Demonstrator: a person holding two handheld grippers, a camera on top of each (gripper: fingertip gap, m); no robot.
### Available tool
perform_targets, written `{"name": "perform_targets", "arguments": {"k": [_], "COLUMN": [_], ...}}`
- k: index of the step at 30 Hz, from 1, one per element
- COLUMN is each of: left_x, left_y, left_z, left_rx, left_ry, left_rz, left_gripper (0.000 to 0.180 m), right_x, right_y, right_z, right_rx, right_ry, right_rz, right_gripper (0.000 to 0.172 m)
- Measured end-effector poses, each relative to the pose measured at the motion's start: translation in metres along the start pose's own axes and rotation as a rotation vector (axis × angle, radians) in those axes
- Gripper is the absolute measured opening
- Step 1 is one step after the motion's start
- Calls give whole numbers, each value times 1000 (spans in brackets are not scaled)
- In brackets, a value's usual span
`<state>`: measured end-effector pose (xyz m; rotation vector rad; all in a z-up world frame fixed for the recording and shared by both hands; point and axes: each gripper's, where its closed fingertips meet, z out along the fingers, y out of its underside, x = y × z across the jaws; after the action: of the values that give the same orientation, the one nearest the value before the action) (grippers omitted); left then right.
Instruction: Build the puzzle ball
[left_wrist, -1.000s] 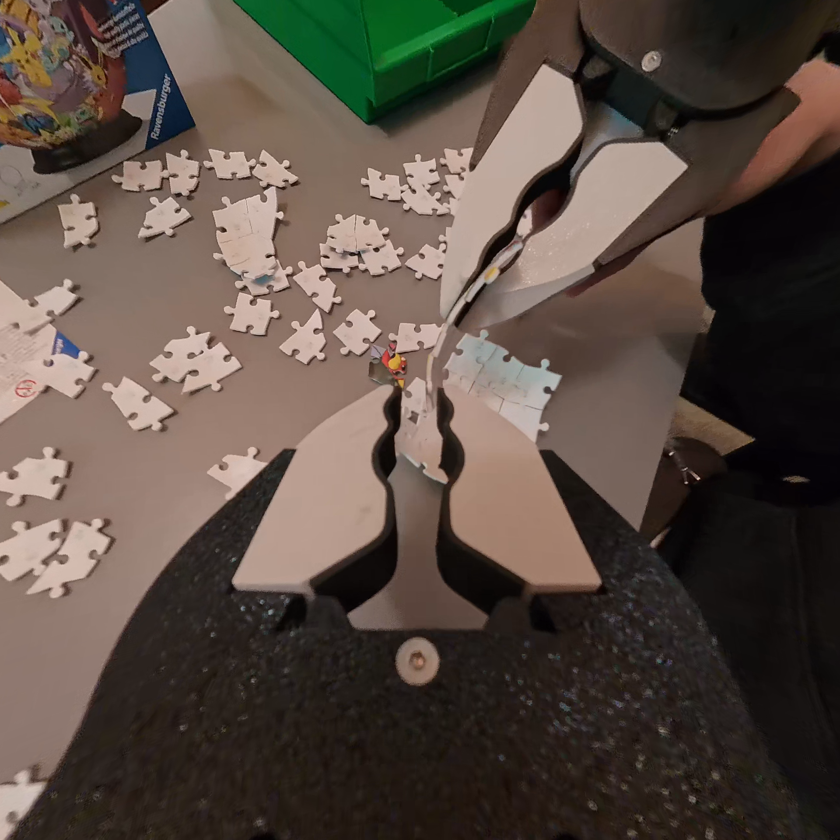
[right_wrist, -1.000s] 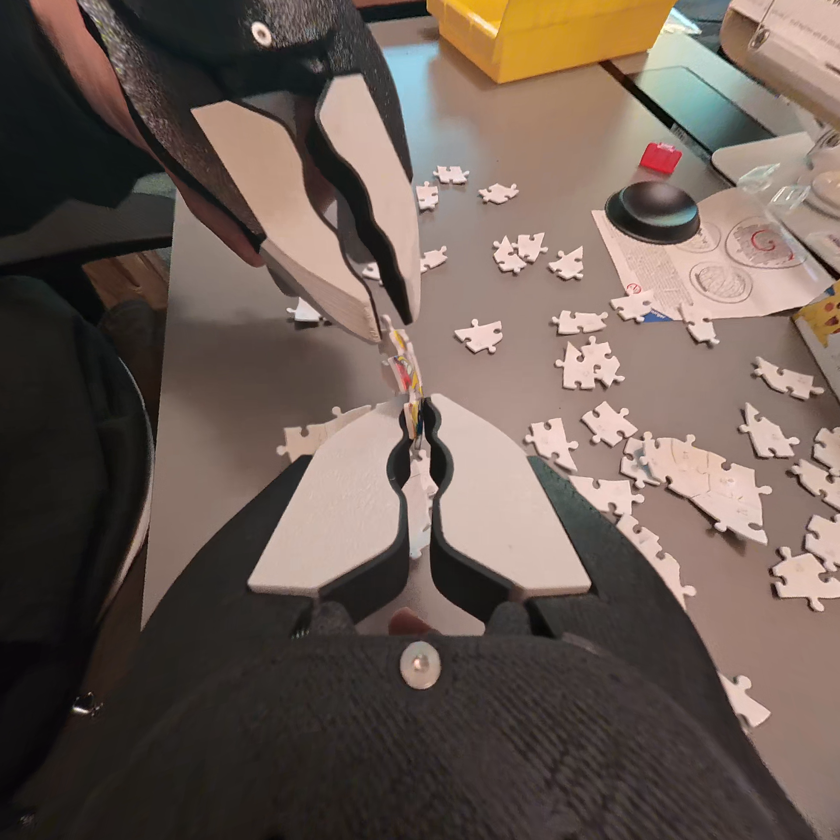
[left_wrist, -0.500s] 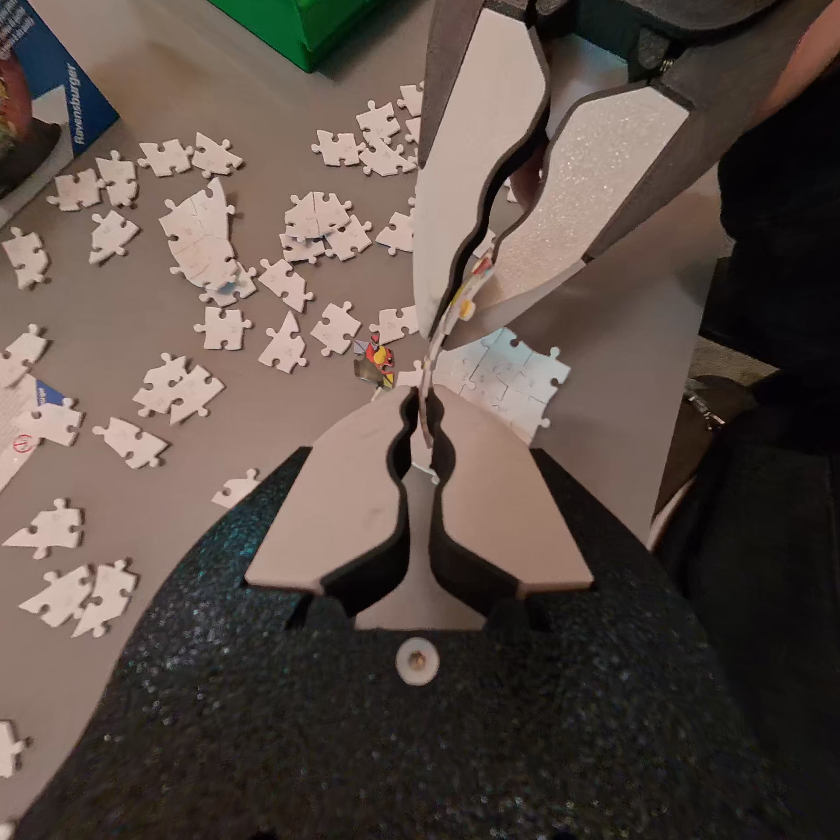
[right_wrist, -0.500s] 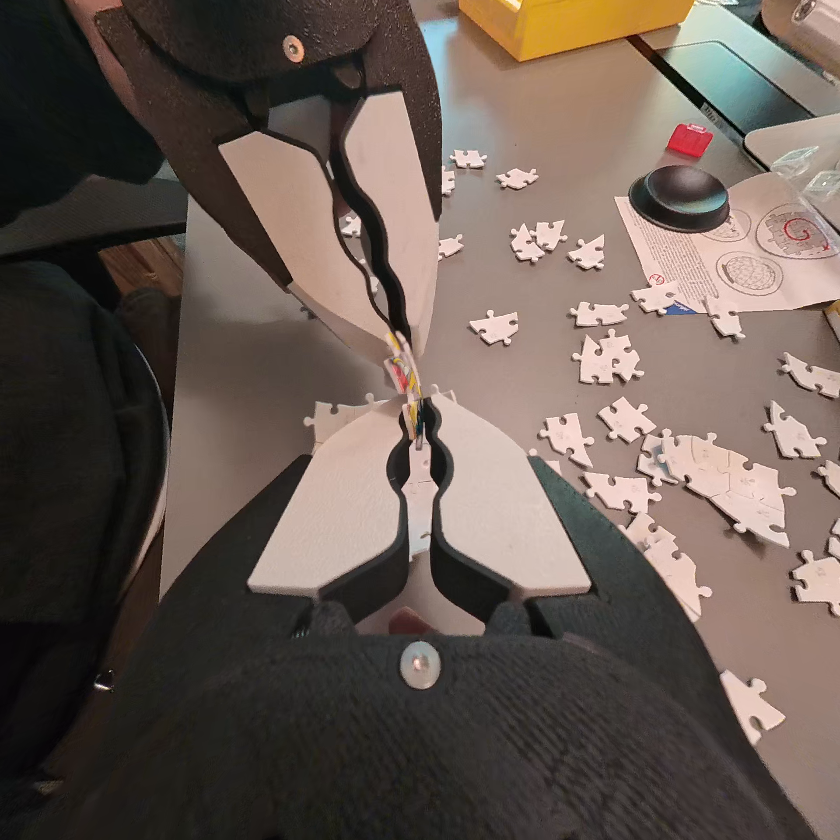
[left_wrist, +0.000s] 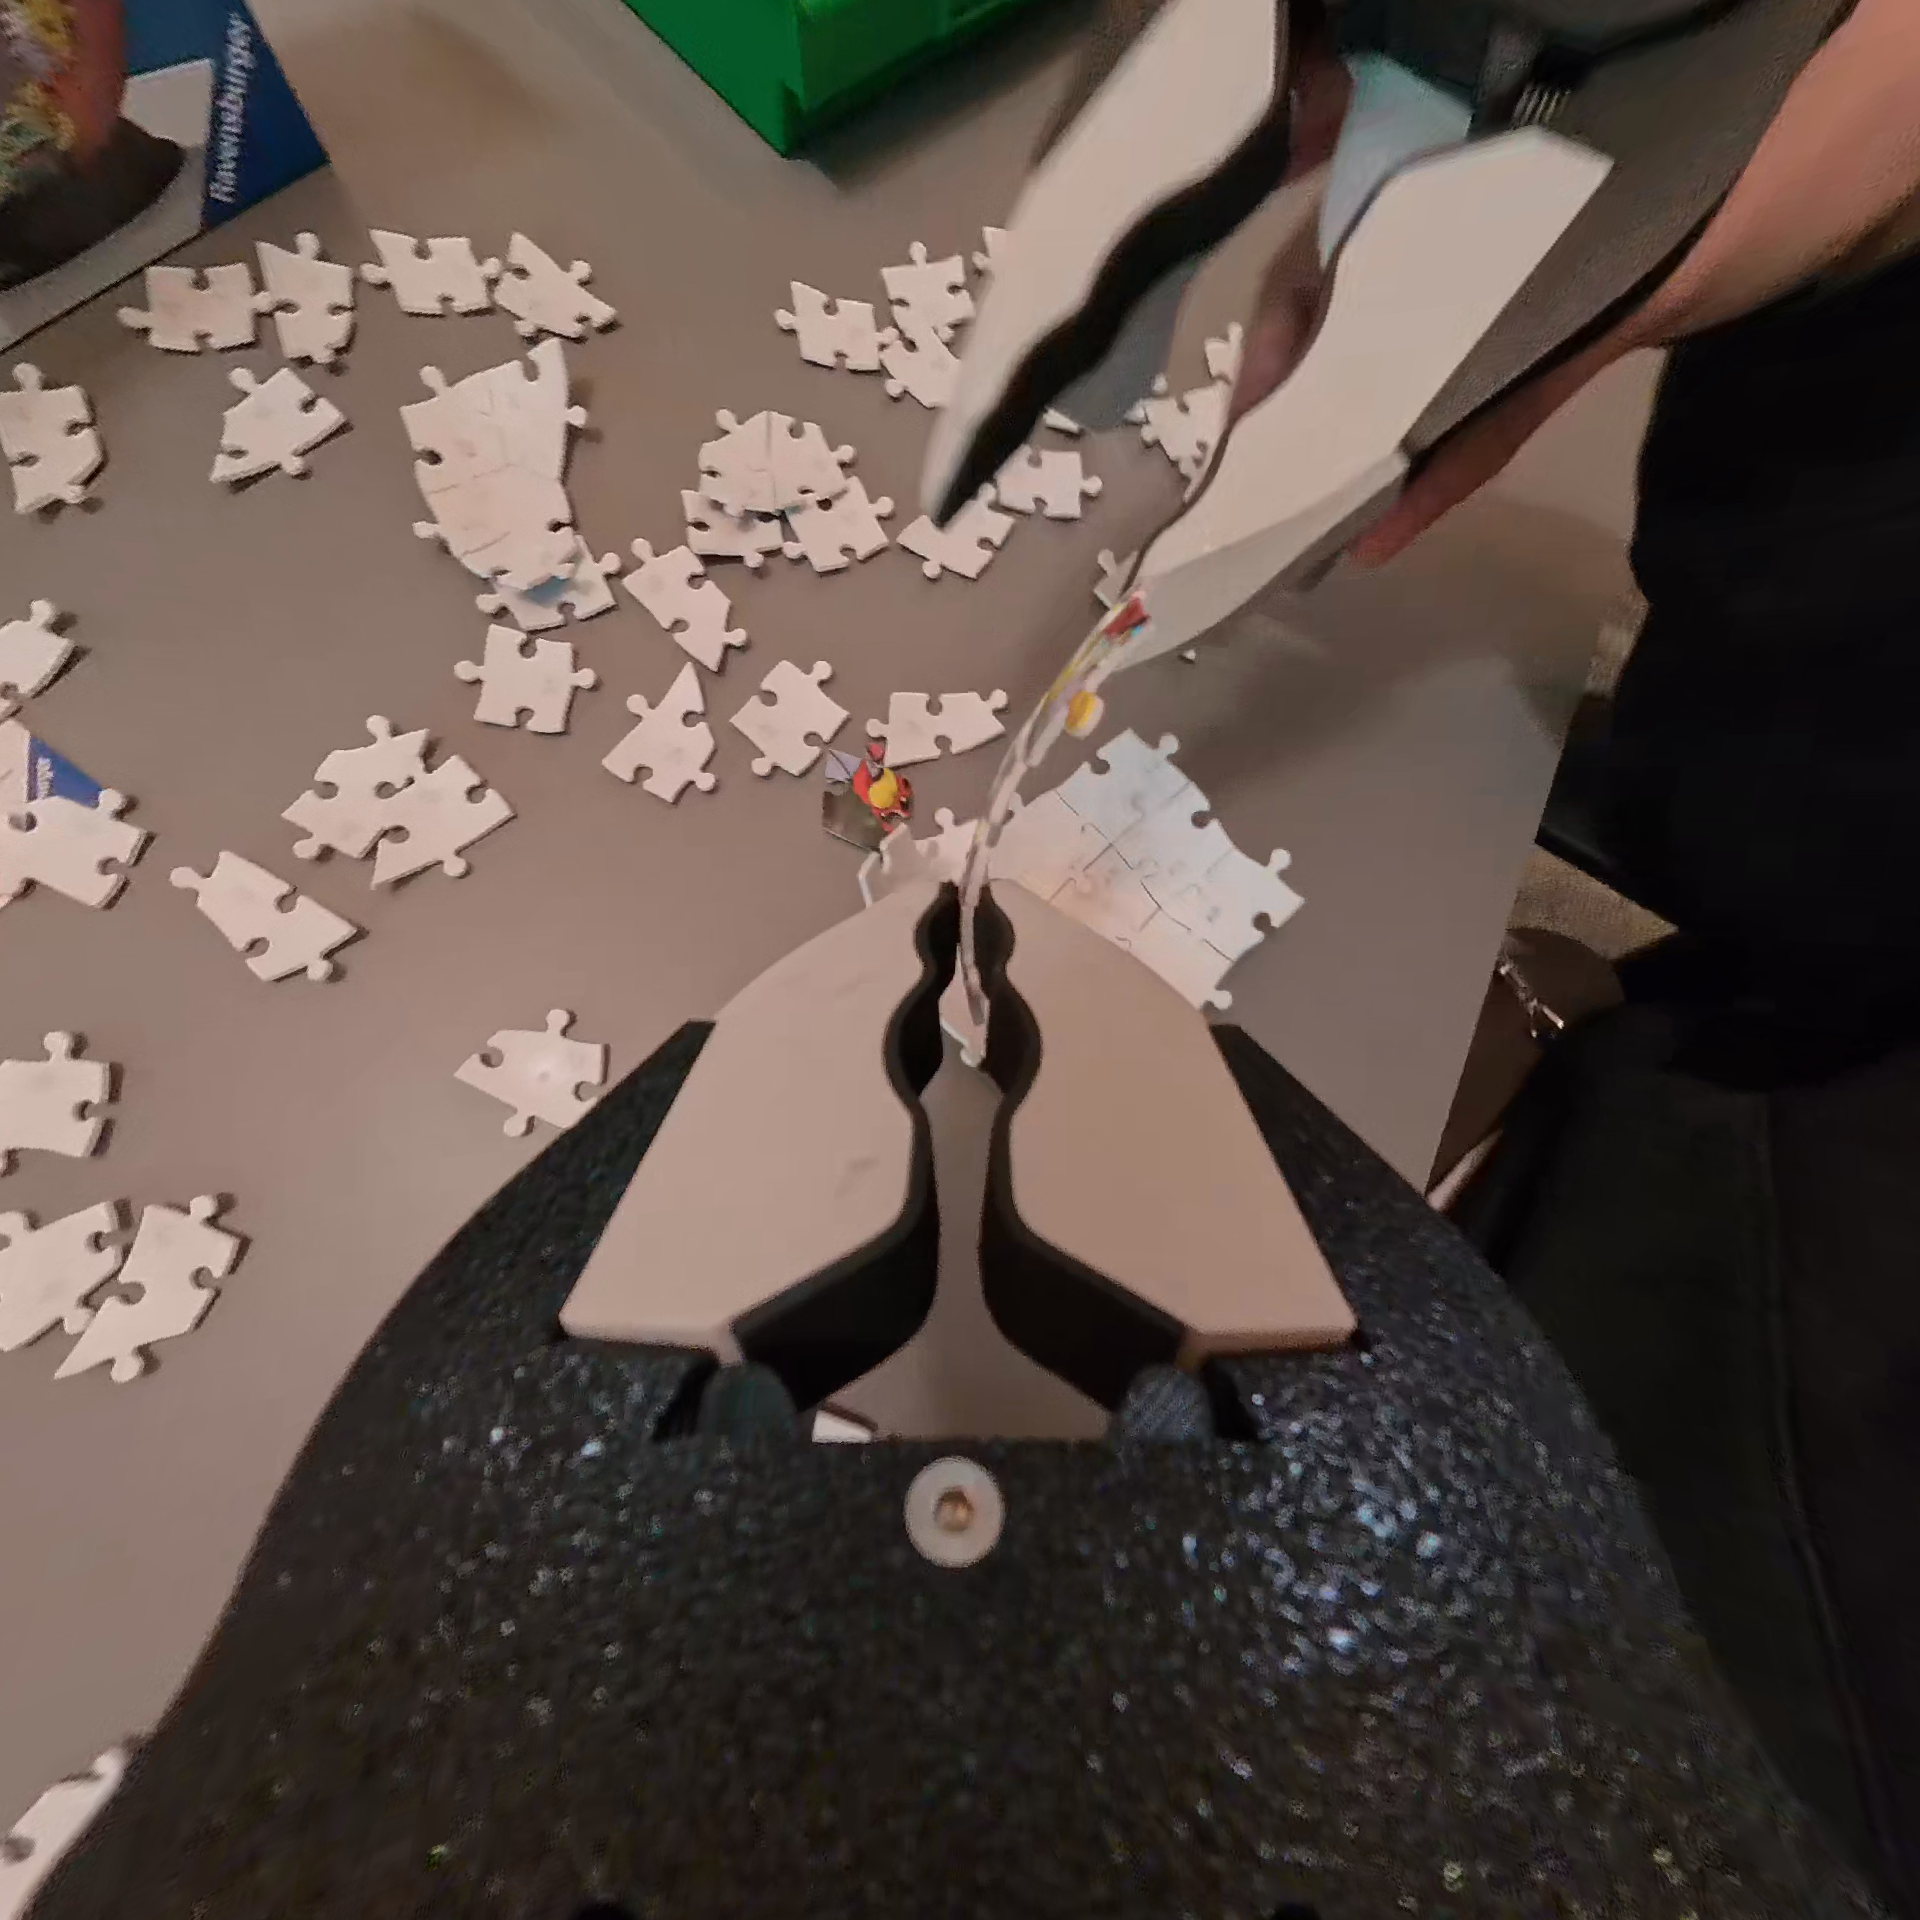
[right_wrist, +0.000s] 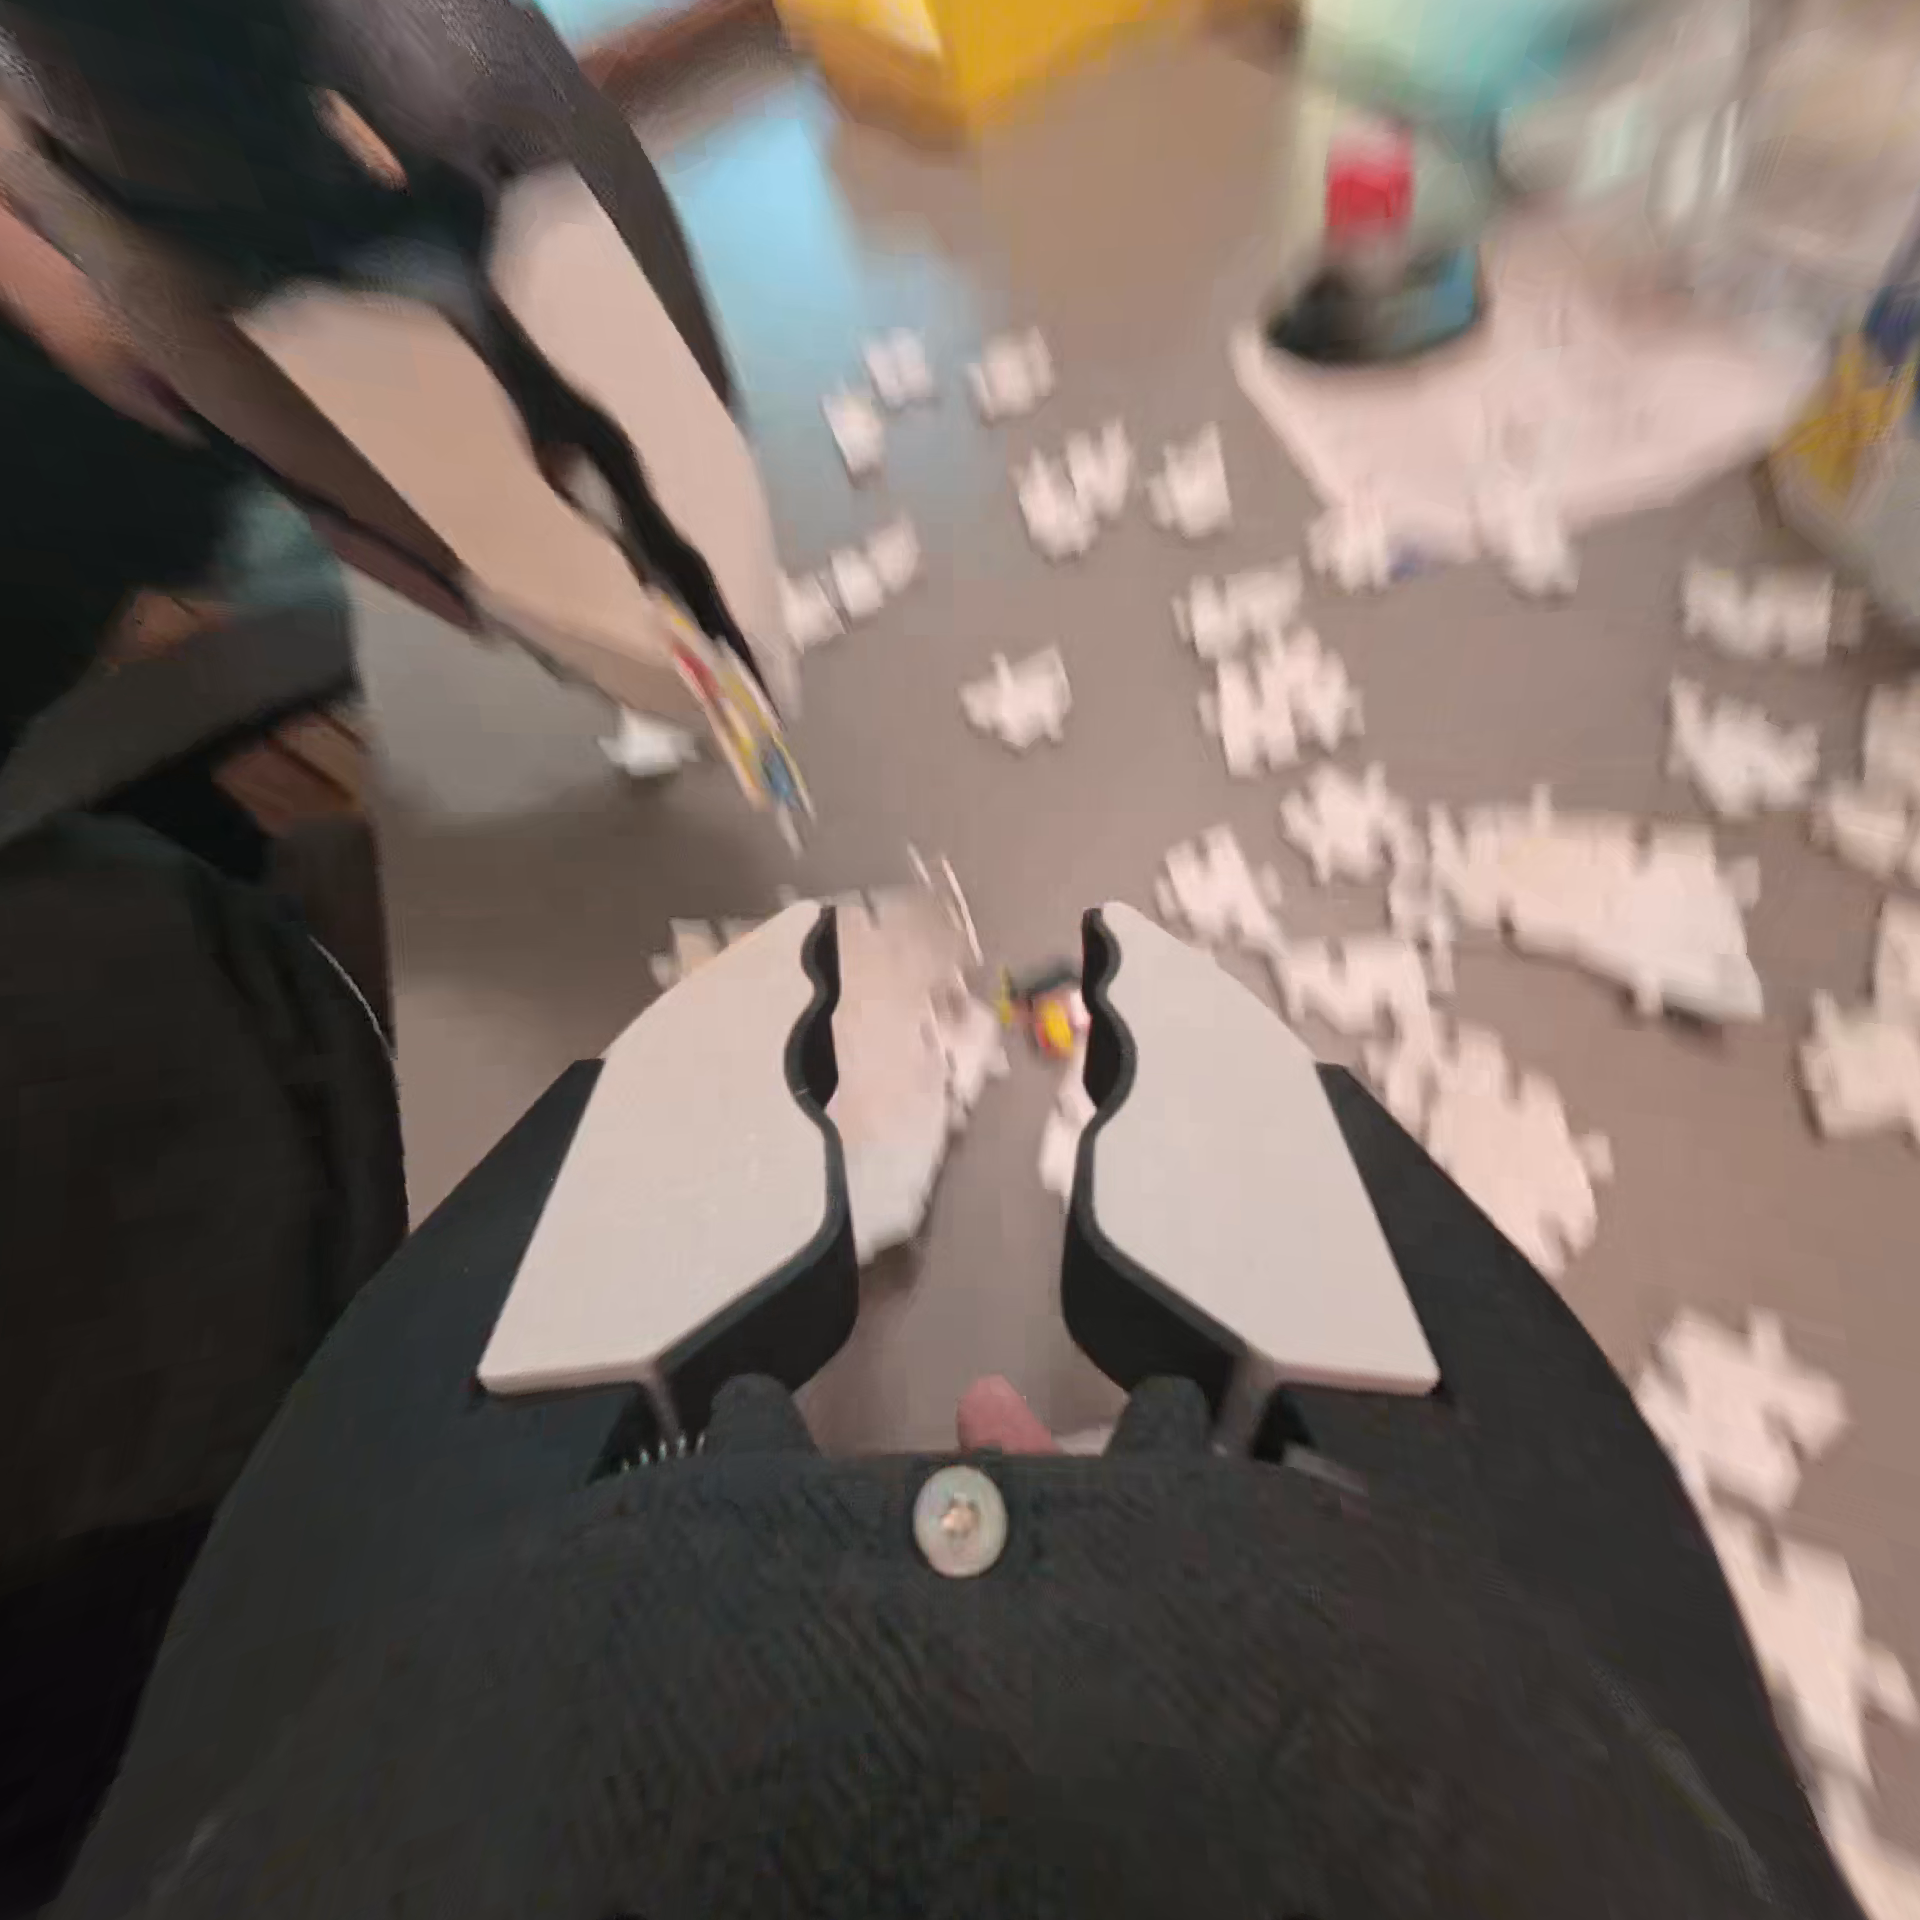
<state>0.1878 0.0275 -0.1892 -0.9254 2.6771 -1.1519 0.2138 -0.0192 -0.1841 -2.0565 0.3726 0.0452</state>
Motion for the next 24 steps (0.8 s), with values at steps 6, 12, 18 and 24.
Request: {"name": "perform_targets", "arguments": {"k": [6,12,18,24], "left_x": [1,6,12,9], "left_y": [4,6,-2,-10], "left_z": [0,3,6,1], "left_rx": [-41,-41,-20,85], "left_ry": [-9,41,52,84], "left_rz": [34,17,56,-19], "left_gripper": [2,2,3,4], "right_x": [-29,-44,-39,-31], "right_y": [-26,-25,-21,-32], "right_z": [6,9,21,9], "right_rx": [160,171,133,232], "right_ry": [-82,-170,-164,-184], "right_rz": [-207,-234,-231,-116], "right_gripper": [41,36,3,3]}}
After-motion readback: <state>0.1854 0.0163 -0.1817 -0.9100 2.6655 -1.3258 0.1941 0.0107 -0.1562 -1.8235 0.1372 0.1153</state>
